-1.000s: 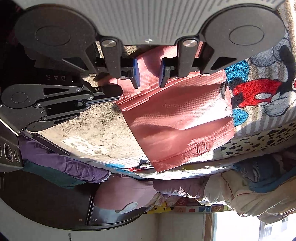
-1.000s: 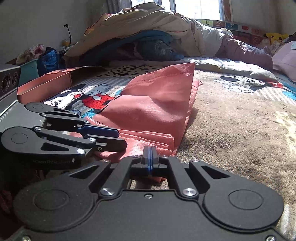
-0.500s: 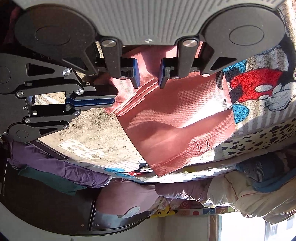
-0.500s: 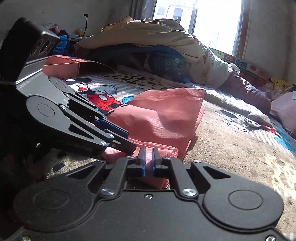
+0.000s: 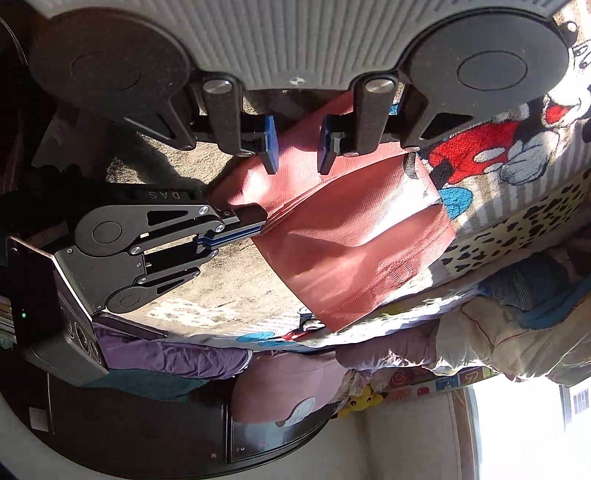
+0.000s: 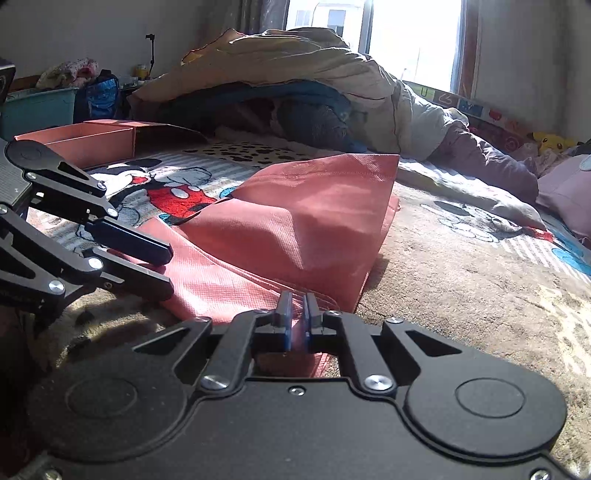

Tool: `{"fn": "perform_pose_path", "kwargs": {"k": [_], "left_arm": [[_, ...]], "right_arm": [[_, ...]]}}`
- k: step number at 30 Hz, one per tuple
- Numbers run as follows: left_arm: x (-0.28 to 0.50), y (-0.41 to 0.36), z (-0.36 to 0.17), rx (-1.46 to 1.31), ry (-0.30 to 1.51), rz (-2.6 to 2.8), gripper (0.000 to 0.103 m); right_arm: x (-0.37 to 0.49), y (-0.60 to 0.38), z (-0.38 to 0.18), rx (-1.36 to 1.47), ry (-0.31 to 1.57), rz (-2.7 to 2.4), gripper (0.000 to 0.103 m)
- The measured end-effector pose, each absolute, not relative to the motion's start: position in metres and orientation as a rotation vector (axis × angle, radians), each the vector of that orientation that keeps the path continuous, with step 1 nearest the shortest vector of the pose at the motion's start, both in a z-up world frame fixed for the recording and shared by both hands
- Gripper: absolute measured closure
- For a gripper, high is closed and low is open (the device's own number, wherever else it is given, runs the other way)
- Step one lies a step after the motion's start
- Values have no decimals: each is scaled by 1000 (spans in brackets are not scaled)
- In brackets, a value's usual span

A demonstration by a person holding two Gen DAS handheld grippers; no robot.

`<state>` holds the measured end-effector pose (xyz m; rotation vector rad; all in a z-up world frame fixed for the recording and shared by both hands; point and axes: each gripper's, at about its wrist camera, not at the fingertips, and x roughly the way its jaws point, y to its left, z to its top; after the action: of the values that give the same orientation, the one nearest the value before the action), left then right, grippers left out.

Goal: Fold shopping bag
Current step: 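Pinch the folded bag edge with the right gripper while the left gripper grasps the opposite side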

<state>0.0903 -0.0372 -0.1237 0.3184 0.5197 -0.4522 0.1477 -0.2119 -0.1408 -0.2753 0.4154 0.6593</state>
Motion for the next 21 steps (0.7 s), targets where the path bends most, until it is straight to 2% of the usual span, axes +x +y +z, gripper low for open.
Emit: {"fn": "perform_pose_path", "kwargs": {"k": [2, 3, 4, 8, 10, 12, 16, 20, 21], "left_arm": [[87, -40, -124, 428, 507, -464, 63], [86, -42, -124, 480, 507, -480, 51], [85, -44, -124, 532, 507, -495, 48], [85, -49, -125, 735, 507, -520, 49], [84, -54, -128, 843, 497, -528, 51], [82, -62, -134, 998, 471, -533, 67], [80, -74, -152, 1239, 404, -517, 72], [84, -79, -161, 1317, 350, -530, 73], [86, -79, -161, 1317, 355, -543, 80]], "right_arm": [[146, -211, -140, -285, 415, 661, 100], [147, -212, -140, -287, 413, 665, 100], [148, -214, -141, -281, 413, 668, 100], [149, -213, -141, -287, 400, 673, 99], [152, -215, -141, -267, 406, 677, 99], [154, -216, -141, -257, 411, 682, 100], [159, -220, -139, -231, 431, 697, 100], [159, -224, -137, -219, 449, 716, 100], [159, -225, -136, -218, 453, 722, 100]]}}
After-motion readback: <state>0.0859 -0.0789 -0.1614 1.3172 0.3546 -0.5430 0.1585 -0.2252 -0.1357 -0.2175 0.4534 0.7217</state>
